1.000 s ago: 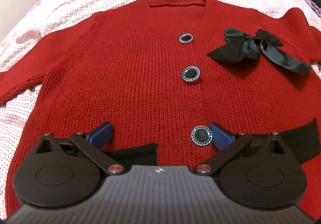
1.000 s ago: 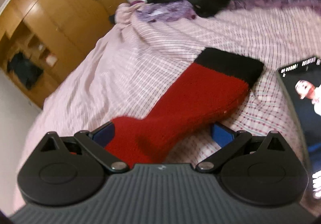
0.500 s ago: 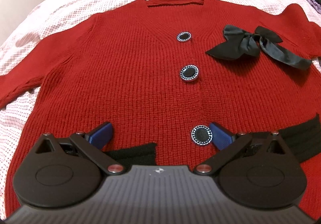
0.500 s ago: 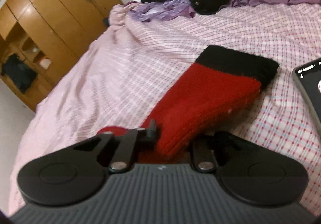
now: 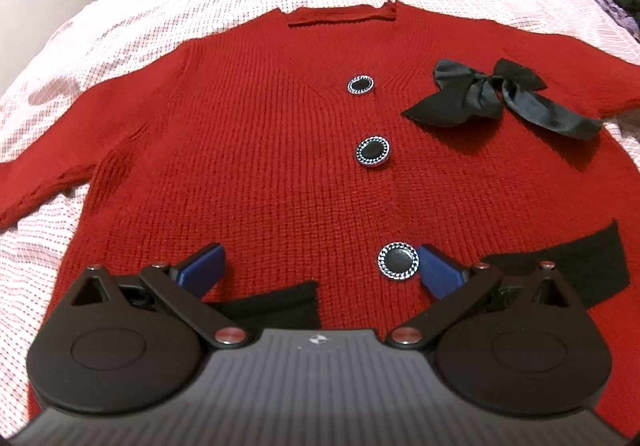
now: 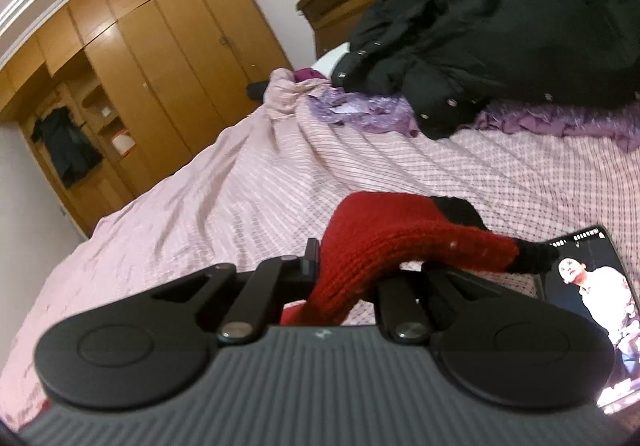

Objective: Fold small clothes
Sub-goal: 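Lift the held sleeve and carry it across the cardigan body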

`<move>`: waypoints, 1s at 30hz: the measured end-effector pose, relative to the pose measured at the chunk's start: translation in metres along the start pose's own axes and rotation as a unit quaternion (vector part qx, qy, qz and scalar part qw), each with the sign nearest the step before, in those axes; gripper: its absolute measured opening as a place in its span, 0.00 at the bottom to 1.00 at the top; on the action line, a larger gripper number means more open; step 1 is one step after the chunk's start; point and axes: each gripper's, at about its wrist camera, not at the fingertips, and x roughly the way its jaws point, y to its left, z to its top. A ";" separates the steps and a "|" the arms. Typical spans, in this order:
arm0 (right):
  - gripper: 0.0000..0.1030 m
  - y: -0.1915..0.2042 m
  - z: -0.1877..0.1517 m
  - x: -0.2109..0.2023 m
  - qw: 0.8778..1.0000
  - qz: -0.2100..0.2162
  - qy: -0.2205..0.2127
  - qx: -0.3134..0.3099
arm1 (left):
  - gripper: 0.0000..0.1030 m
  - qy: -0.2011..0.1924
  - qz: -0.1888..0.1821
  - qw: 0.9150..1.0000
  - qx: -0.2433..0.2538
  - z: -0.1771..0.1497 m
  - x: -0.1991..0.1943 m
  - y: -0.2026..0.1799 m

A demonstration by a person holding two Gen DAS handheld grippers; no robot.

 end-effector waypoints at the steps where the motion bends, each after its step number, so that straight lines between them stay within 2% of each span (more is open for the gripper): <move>1: 0.11 0.006 0.001 -0.002 1.000 0.005 0.002 0.000 | 1.00 -0.001 -0.002 1.000 0.003 0.000 -0.002 0.001; 9: 0.11 0.068 0.007 -0.015 0.998 0.045 -0.004 -0.033 | 1.00 -0.015 -0.004 1.000 -0.003 0.011 -0.024 0.026; 17: 0.11 0.124 -0.001 -0.014 0.995 0.088 -0.002 -0.038 | 1.00 -0.031 0.009 0.999 -0.016 0.013 -0.040 0.056; 23: 0.11 0.180 -0.016 -0.010 0.991 0.115 -0.001 -0.072 | 1.00 -0.039 0.017 0.999 -0.032 0.009 -0.046 0.079; 30: 0.11 0.242 -0.043 0.001 0.985 0.147 0.019 -0.083 | 1.00 -0.050 0.041 0.997 -0.040 0.003 -0.052 0.107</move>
